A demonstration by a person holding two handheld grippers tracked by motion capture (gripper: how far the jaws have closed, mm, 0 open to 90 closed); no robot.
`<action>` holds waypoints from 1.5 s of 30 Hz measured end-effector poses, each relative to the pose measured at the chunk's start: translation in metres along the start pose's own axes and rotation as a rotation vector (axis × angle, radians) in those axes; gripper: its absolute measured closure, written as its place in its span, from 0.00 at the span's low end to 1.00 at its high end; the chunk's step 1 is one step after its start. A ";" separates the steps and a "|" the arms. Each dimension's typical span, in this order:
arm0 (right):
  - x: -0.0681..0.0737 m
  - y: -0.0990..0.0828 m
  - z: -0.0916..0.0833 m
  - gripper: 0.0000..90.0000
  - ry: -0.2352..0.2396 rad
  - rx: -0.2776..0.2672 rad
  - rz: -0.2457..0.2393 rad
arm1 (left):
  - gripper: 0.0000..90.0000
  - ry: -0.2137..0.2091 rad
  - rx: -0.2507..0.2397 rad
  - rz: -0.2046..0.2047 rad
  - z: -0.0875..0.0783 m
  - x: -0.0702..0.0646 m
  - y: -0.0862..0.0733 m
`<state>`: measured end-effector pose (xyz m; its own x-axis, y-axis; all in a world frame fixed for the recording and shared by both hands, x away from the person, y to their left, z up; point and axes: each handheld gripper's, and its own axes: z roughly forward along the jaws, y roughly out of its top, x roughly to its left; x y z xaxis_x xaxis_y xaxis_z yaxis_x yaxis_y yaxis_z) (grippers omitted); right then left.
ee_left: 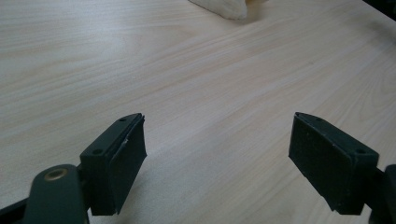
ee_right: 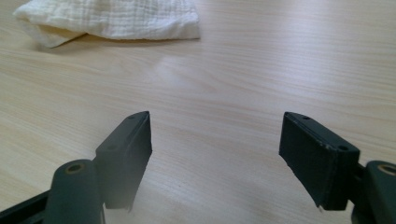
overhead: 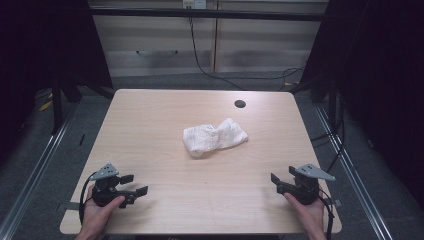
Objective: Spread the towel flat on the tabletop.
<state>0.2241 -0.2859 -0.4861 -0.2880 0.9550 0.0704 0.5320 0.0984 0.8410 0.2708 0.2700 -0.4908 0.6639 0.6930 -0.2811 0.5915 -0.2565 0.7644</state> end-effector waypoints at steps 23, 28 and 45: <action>0.023 0.036 0.026 0.25 0.148 0.018 -0.033 | 0.21 0.022 0.002 0.020 -0.004 -0.002 -0.003; 0.032 0.056 0.049 0.24 0.252 0.033 -0.031 | 0.24 0.006 -0.013 0.006 -0.006 -0.001 -0.004; 0.077 0.128 0.128 0.34 0.387 0.147 -0.206 | 0.24 -0.018 -0.008 0.034 -0.001 -0.007 0.000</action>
<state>0.3722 -0.1639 -0.4418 -0.6605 0.7397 0.1284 0.5320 0.3404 0.7753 0.2661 0.2659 -0.4884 0.6913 0.6720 -0.2654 0.5649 -0.2737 0.7784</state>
